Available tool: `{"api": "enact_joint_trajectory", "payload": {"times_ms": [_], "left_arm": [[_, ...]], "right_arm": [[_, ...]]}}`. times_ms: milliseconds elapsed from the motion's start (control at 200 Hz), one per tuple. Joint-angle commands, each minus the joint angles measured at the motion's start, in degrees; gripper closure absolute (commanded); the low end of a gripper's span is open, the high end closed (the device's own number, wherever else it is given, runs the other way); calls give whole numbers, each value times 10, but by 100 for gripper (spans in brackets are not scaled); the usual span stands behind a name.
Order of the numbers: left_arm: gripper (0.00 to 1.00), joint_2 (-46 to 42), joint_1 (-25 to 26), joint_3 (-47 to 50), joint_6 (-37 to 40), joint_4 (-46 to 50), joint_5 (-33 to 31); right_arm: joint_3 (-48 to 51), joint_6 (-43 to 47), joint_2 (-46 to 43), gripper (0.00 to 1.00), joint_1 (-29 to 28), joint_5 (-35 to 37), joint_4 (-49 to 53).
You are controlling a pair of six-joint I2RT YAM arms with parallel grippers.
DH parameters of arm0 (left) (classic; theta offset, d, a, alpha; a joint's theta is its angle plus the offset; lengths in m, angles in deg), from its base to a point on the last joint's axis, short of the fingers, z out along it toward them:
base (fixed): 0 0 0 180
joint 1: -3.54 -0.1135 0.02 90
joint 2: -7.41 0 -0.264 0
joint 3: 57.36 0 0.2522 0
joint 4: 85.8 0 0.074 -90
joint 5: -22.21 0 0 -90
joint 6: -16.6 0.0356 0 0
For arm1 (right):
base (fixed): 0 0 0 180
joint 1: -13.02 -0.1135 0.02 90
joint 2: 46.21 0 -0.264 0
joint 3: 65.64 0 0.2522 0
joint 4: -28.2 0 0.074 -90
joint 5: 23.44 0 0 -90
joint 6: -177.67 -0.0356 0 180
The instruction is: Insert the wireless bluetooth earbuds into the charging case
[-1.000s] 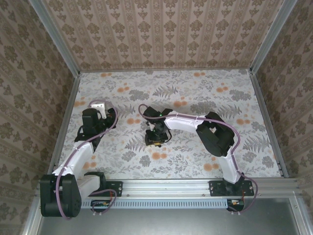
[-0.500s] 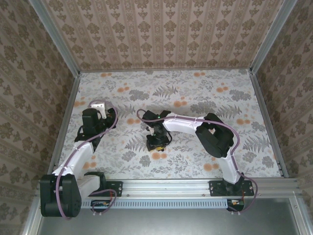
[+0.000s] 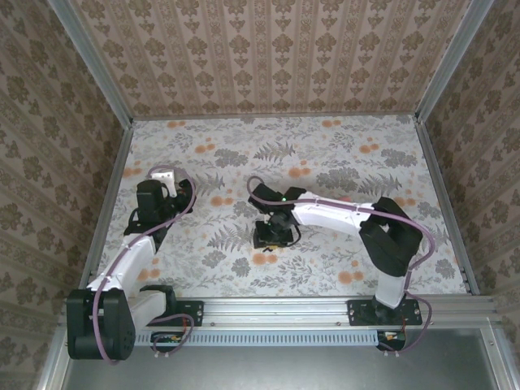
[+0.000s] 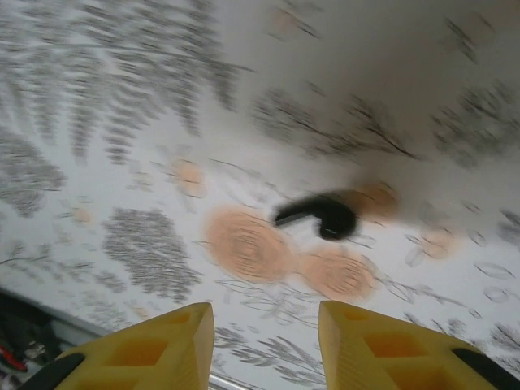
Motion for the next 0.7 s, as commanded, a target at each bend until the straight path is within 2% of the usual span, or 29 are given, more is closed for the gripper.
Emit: {"api": "enact_joint_trajectory", "payload": {"times_ms": [0, 695], "left_arm": [[89, 7, 4, -9, 6, -7, 8], [89, 4, 5, -9, 14, 1, -1]], "right_arm": [[26, -52, -10, 59, 3, 21, -27], [-8, -24, 67, 58, 17, -14, -71]]}}
